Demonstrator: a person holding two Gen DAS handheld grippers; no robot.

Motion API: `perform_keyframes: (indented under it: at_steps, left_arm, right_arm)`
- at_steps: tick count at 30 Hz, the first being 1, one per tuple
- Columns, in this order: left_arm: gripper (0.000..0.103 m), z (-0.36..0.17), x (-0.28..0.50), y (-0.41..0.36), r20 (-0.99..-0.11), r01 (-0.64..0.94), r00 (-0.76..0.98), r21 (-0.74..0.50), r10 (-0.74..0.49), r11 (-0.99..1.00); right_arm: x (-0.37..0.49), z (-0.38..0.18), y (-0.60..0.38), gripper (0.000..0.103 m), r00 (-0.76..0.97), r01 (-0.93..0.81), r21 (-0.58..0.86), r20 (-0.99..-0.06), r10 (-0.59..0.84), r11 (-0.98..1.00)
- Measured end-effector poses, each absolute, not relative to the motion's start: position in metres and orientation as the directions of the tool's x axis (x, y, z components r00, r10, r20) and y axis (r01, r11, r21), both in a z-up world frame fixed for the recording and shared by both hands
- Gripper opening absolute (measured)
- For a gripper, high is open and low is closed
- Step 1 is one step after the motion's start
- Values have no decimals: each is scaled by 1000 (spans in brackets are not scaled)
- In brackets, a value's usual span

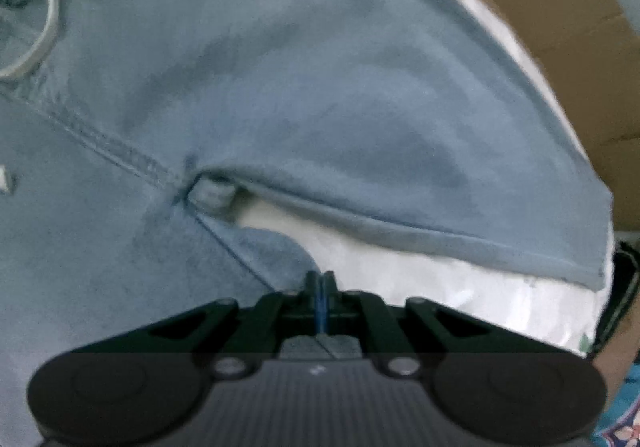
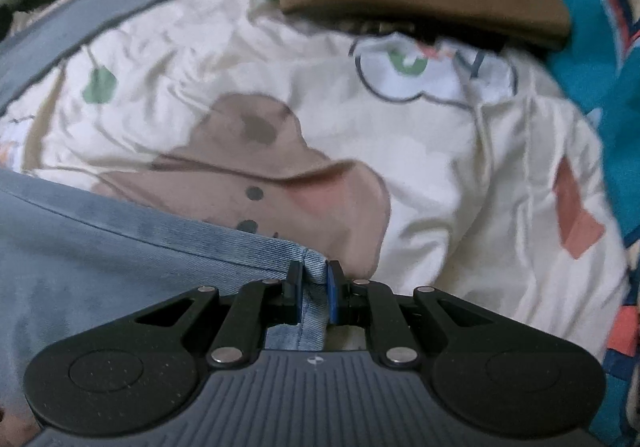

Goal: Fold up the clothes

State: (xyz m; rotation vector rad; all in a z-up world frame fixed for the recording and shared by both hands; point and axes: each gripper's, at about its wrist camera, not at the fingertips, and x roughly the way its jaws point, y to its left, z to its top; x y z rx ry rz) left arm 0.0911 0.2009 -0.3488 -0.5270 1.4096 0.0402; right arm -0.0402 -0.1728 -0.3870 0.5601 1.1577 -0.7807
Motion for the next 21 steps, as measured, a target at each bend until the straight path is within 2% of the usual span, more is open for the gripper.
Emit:
perform_keyframes:
  at_steps: [3, 5, 7, 11, 15, 21]
  left_arm:
    - [6, -354, 92, 199, -946, -314, 163, -318, -279, 894]
    - [16, -346, 92, 198, -942, -266, 168, -327, -290, 907]
    - [40, -332, 90, 201, -937, -227, 193, -330, -290, 916]
    - [42, -305, 82, 213, -930, -146, 235, -321, -283, 936]
    - [42, -292, 77, 224, -943, -74, 262, -232, -205, 970]
    - [41, -298, 77, 246, -943, -112, 309, -167, -126, 979]
  right_arm:
    - [-35, -400, -176, 12, 168, 798, -11, -956, -241, 602]
    - [-35, -399, -178, 16, 151, 822, -12, -959, -239, 569]
    - [-35, -393, -177, 20, 139, 826, -23, -960, -244, 564]
    - [-43, -373, -168, 24, 141, 822, -50, -948, -287, 567]
    - [-52, -354, -162, 24, 207, 835, 4, -929, -307, 551]
    - [-20, -358, -147, 28, 301, 791, 96, -921, -247, 604]
